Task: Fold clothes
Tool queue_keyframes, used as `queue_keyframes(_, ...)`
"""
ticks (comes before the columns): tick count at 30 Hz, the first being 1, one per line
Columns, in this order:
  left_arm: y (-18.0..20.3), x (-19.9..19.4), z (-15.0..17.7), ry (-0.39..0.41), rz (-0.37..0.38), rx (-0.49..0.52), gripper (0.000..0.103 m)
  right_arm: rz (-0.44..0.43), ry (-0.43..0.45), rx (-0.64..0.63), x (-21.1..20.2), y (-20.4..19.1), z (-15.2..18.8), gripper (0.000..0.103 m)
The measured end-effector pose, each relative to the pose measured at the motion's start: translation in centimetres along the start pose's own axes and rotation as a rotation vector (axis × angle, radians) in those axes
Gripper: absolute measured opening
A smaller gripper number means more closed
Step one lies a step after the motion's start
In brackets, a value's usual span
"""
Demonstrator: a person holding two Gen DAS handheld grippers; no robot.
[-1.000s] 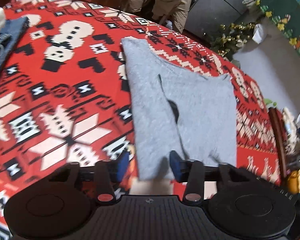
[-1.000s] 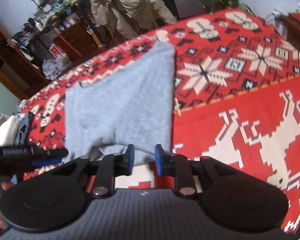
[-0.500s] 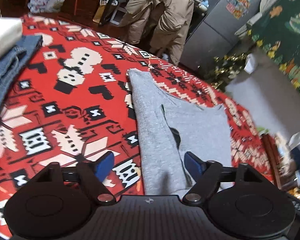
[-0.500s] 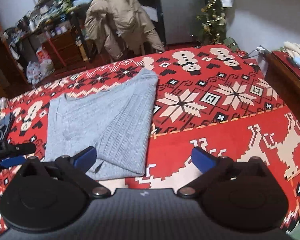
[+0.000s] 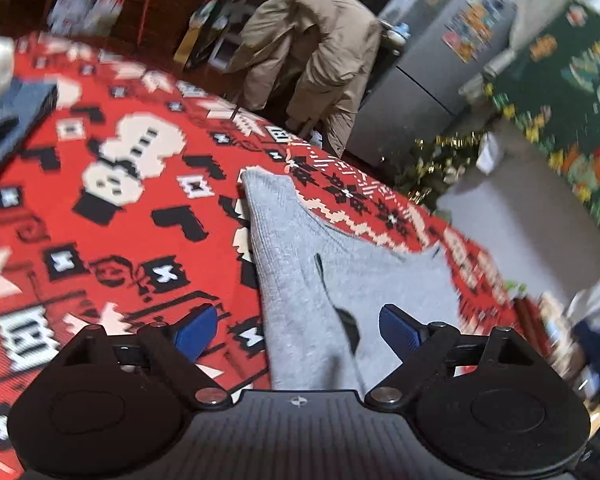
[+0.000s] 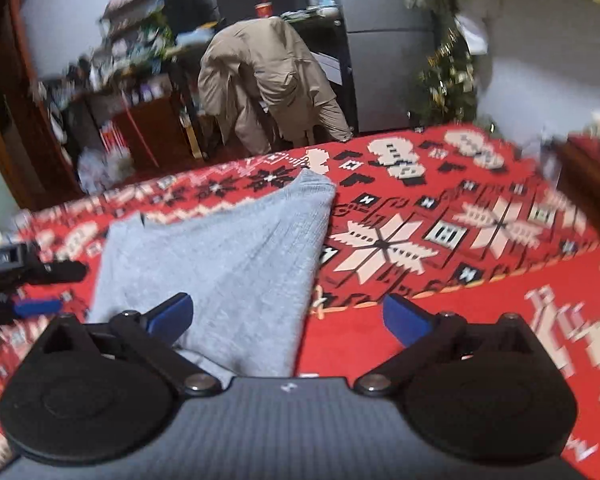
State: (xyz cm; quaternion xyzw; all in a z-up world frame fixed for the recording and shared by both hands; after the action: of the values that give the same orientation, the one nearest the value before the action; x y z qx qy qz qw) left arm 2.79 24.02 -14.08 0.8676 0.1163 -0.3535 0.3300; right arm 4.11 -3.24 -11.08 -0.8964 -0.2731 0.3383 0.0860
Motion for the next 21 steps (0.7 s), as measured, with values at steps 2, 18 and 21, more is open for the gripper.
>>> queue_keyframes(2, -0.8, 0.2, -0.3, -0.011, 0.036, -0.076, 0.077, 0.0, 0.0, 0.075, 0.4, 1.2, -0.4, 0.102)
queue_keyframes(18, -2.0, 1.0, 1.3, -0.223, 0.091, -0.211, 0.041, -0.181, -0.148, 0.444, 3.8, 4.9, 1.5, 0.027)
queue_keyframes(21, -2.0, 1.3, 1.4, -0.244, 0.049, -0.199, 0.006, -0.153, -0.154, 0.445, 4.3, 4.8, 1.8, 0.007)
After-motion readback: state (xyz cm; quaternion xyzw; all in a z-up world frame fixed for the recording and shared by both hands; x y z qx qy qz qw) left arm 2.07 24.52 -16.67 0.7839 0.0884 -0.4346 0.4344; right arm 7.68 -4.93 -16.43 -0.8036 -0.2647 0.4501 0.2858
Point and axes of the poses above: each gripper's, at about its wrist camera, not at the fingertips, and x roughly the way its jaws point, y to its right, z to its underside, the point moved 2 cm from there along x, roughly the way its jaws point, and after that the axes turned 8 degrees about -z, right-handed, at the moved point
